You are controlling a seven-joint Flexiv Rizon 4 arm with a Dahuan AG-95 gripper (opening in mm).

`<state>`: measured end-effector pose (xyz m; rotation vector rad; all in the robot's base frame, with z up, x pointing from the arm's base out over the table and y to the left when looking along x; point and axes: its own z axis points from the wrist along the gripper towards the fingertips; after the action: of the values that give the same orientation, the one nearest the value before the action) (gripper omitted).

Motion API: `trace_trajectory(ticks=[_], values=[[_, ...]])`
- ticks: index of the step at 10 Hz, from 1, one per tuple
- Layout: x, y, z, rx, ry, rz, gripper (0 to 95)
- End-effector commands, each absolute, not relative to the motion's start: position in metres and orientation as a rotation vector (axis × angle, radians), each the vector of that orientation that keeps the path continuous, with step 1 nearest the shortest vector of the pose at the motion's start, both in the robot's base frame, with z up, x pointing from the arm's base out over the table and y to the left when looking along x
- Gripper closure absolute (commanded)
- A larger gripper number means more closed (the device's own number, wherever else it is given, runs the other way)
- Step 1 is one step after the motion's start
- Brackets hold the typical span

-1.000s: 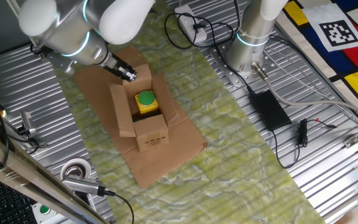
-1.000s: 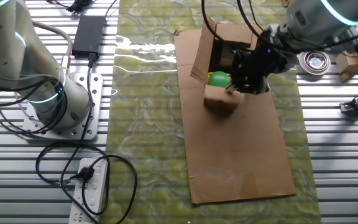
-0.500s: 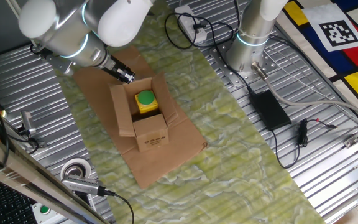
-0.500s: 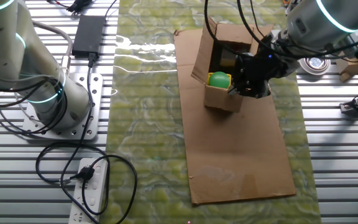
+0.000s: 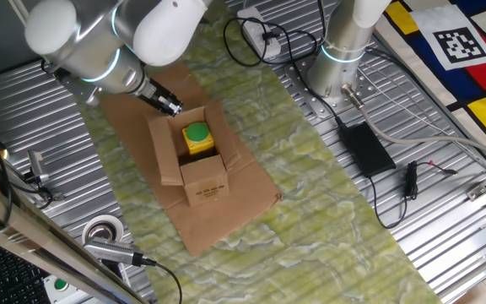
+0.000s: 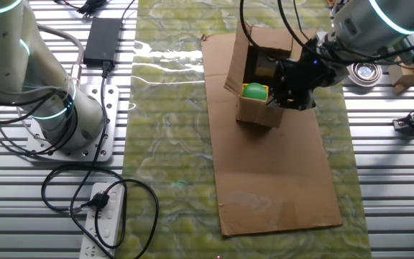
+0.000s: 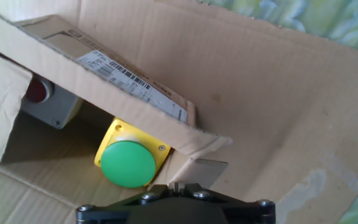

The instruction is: Open a box

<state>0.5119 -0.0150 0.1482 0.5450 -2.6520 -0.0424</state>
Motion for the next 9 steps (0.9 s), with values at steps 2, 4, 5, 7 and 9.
trace_trajectory(ticks=[2,4,5,7,9], values=[[0.513,-0.012,0.145,0.547,-2.659,-0.047,95.0],[0.513,-0.014,0.154,0.561,-2.653,-0.050,95.0],[0.514,-0.013,0.164,0.538,-2.659,-0.080,95.0],[0.516,-0.008,0.175,0.500,-2.666,-0.114,95.0],[0.518,0.006,0.180,0.452,-2.677,-0.151,95.0]])
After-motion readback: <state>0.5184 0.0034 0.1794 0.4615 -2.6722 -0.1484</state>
